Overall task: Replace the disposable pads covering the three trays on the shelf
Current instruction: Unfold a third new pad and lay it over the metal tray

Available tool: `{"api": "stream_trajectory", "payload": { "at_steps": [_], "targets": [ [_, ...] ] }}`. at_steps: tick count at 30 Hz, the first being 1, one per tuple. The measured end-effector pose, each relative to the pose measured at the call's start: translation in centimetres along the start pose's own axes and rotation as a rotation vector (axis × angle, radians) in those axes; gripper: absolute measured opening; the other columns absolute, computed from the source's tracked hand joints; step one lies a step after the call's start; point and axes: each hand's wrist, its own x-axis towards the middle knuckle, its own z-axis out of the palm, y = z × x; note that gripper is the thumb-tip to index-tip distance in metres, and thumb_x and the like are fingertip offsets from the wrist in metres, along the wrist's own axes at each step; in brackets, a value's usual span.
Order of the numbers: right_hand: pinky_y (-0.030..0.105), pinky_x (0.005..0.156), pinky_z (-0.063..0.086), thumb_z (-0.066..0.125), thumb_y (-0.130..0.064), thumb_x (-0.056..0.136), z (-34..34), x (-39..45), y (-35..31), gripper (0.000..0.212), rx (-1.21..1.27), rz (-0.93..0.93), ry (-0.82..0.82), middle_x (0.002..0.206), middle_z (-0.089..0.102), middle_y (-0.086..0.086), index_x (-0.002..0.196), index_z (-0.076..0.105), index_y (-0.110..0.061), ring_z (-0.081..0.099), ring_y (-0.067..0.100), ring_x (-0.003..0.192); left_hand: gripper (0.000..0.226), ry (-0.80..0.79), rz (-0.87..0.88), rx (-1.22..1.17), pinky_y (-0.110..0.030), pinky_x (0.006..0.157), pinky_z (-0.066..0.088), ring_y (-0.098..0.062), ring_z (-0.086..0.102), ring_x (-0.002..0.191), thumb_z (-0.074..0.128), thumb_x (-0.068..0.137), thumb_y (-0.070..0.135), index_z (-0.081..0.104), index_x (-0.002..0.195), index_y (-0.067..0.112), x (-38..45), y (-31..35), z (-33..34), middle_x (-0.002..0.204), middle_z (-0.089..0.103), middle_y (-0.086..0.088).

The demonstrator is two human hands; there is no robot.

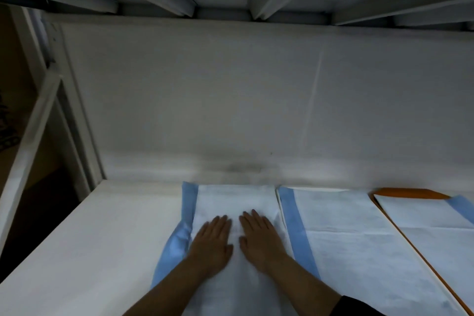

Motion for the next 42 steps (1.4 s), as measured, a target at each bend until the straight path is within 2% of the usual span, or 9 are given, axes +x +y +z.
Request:
{"api": "stream_trajectory", "payload": {
  "at_steps": [3, 7, 14, 19, 22, 27, 35, 38, 42],
  "targets": [
    [0.033, 0.119, 0.0, 0.002, -0.052, 0.084, 1.0, 0.4, 0.3, 0.079, 0.134, 0.055, -0.068, 0.161, 0.004, 0.002, 0.153, 0.008, -0.013, -0.001, 0.016, 0.148, 0.113, 0.0, -0.045, -0.133, -0.027, 0.117, 0.005, -0.017, 0.008, 0.148, -0.012, 0.066, 0.078, 0.01, 0.153, 0.01, 0.7, -0.1, 1.0, 0.158, 0.002, 0.002],
    [0.033, 0.117, -0.008, -0.008, -0.06, 0.071, 1.9, 0.5, 0.4, 0.094, 0.106, 0.092, -0.097, 0.161, -0.005, 0.0, 0.153, 0.003, -0.016, -0.007, 0.015, 0.147, 0.106, -0.028, -0.201, -0.141, -0.035, 0.119, -0.005, -0.018, -0.009, 0.148, -0.01, 0.07, 0.083, -0.005, 0.153, 0.017, 0.8, -0.2, 1.6, 0.16, -0.009, -0.002],
    [0.029, 0.103, 0.024, 0.027, -0.059, 0.075, 2.7, -0.5, -0.5, 0.075, 0.037, 0.169, -0.165, 0.132, 0.057, 0.007, 0.117, 0.069, -0.012, 0.06, 0.021, 0.117, 0.09, -0.072, -0.294, -0.103, -0.04, 0.12, 0.001, -0.028, -0.006, 0.147, 0.02, 0.088, 0.071, -0.01, 0.152, 0.014, -0.1, 0.6, 1.9, 0.158, -0.016, -0.012],
    [0.039, 0.118, 0.003, 0.015, -0.057, 0.094, 1.3, -1.5, -0.4, 0.074, 0.063, 0.211, -0.232, 0.16, -0.008, 0.012, 0.153, 0.002, -0.014, -0.004, 0.026, 0.148, 0.091, -0.153, -0.339, -0.059, -0.041, 0.12, 0.005, -0.03, -0.003, 0.147, 0.025, 0.09, 0.069, -0.005, 0.152, 0.01, -0.8, 1.2, 1.2, 0.158, -0.01, -0.016],
    [0.042, 0.114, 0.023, 0.001, -0.055, 0.081, 0.6, -1.2, -0.7, 0.086, -0.072, 0.172, -0.197, 0.155, 0.02, 0.02, 0.149, 0.023, -0.008, 0.023, 0.033, 0.142, 0.08, -0.166, -0.323, 0.036, -0.041, 0.116, 0.02, -0.033, 0.016, 0.144, 0.031, 0.093, 0.06, 0.013, 0.15, 0.006, -0.6, 1.3, -0.5, 0.157, 0.011, -0.019],
    [0.041, 0.104, 0.03, 0.036, -0.012, 0.095, -1.3, 1.8, -1.1, 0.04, -0.178, 0.07, -0.167, 0.139, 0.039, 0.018, 0.133, 0.044, -0.001, 0.039, 0.032, 0.125, 0.038, -0.11, -0.163, 0.421, -0.04, 0.105, 0.031, -0.03, 0.044, 0.125, 0.037, 0.1, 0.018, 0.044, 0.134, 0.003, 1.3, 1.6, -3.3, 0.136, 0.046, -0.017],
    [0.043, 0.093, 0.043, 0.031, -0.047, 0.066, 2.3, 4.5, 2.7, 0.064, -0.158, 0.044, -0.111, 0.114, 0.069, 0.001, 0.096, 0.078, -0.017, 0.07, 0.019, 0.096, 0.064, -0.013, -0.004, 0.512, -0.052, 0.117, -0.013, -0.036, 0.007, 0.145, 0.024, 0.098, 0.036, 0.01, 0.151, 0.003, 4.6, -2.1, -0.6, 0.158, 0.009, -0.019],
    [0.048, 0.114, 0.022, 0.003, -0.048, 0.068, 0.8, 4.9, 2.9, 0.091, -0.144, 0.022, -0.209, 0.153, 0.026, 0.005, 0.142, 0.044, -0.014, 0.036, 0.029, 0.138, 0.072, 0.092, -0.079, 0.423, -0.046, 0.114, -0.022, -0.04, 0.036, 0.135, 0.022, 0.083, 0.038, 0.042, 0.139, -0.003, 5.0, -3.3, -0.2, 0.143, 0.038, -0.03],
    [0.043, 0.119, 0.001, -0.005, -0.045, 0.079, 1.3, 5.2, 3.1, 0.081, -0.225, 0.062, -0.222, 0.161, 0.003, 0.007, 0.153, 0.007, -0.014, 0.003, 0.029, 0.147, 0.068, 0.015, -0.169, 0.428, -0.05, 0.118, -0.006, -0.038, 0.01, 0.143, 0.023, 0.094, 0.036, 0.015, 0.148, -0.005, 4.8, -4.4, -0.1, 0.154, 0.017, -0.025]
  ]
}}
